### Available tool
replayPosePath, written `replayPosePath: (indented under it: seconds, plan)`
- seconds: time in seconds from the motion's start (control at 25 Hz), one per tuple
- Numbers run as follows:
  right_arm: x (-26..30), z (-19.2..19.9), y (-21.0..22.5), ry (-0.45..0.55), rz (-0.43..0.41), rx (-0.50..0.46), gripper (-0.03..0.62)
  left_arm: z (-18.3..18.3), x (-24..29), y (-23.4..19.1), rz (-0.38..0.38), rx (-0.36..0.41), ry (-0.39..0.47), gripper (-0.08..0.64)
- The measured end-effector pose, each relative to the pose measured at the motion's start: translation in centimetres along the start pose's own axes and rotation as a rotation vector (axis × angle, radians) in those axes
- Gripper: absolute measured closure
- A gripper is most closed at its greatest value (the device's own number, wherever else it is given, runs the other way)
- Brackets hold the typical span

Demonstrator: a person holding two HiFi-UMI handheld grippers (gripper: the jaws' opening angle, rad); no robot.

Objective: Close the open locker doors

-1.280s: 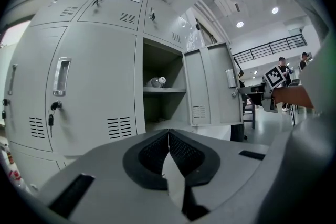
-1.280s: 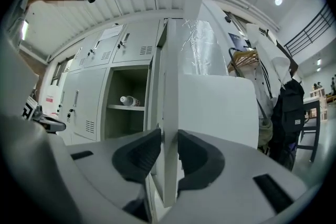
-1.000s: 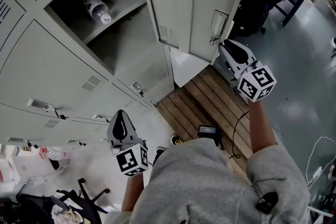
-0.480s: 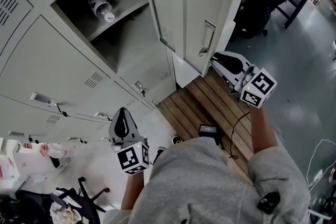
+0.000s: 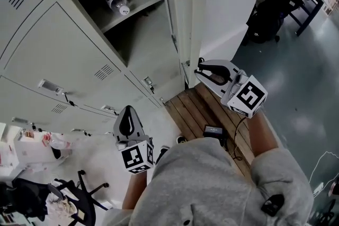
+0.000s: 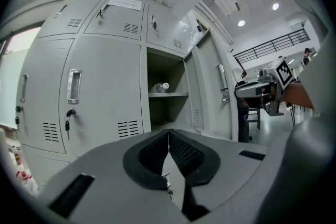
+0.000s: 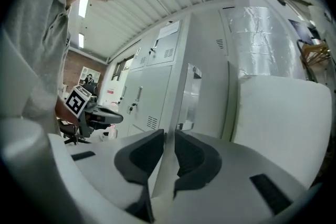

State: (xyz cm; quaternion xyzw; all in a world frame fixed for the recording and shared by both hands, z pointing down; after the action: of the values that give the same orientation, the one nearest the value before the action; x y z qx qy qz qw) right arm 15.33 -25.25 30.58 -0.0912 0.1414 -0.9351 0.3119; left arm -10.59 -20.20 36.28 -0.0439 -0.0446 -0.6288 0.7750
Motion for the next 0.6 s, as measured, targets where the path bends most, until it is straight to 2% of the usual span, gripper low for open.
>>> replayPosePath:
  seconds: [0.44, 0.6]
  plan:
    - [7.0, -2.5, -2.9, 0.042, -0.108, -0.083, 0.517, 0.4, -1.9, -2.8, -0.109, -0.014, 0.006, 0.549]
    - [8.6, -3.7, -3.0, 0.089, -0.116, -0.062, 0.517, 0.6, -2.5, -3.8, -0.15, -0.023, 0.003, 0.549]
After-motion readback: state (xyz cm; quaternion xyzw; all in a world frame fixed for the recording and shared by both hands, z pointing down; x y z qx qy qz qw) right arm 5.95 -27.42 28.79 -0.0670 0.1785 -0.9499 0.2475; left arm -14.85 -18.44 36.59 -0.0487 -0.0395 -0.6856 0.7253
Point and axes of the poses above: the fingertips, and each gripper's own axes: x forward along the fingers, y to its right, z out of its underside, the point moved 4 cm from there along -x, backward along the fingers, and after that the axes turned 7 degrees about -x, right-handed, at the moved point
